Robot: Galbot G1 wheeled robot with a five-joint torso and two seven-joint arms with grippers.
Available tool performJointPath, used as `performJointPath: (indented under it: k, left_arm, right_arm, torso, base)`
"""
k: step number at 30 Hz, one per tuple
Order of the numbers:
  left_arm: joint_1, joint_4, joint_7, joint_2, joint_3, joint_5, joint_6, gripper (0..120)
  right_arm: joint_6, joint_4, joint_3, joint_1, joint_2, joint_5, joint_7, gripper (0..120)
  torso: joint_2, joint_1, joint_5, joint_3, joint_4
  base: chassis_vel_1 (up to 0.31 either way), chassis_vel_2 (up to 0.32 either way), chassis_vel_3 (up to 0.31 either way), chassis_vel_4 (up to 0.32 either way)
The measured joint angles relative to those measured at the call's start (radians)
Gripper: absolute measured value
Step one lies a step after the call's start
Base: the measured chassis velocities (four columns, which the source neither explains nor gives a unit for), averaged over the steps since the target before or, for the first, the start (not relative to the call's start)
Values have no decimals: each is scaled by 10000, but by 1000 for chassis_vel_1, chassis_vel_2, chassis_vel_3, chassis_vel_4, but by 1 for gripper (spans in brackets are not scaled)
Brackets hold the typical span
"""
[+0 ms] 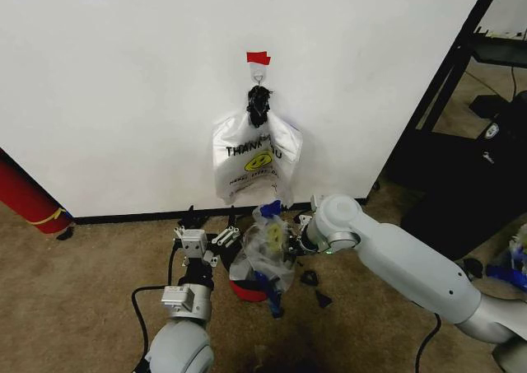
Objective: Pick up the garbage bag from the wall and place it over the trash bin.
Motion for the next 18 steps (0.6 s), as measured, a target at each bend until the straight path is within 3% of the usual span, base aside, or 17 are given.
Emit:
performJointPath:
  k: [11,18]
  left_arm:
    - [26,-34,-13,101,197,112,38,100]
    - [-117,-813,-97,587,152,-473,663,100]
  right_arm:
    - [4,182,423,-402,130,-872,-519,0]
    - [7,926,1304,-1079,-77,-1759,-1254,0]
  torso:
    - [0,0,0,0,2]
    - [-1,0,1,0,1]
  base:
    - [0,0,0,0]
    - [0,0,0,0]
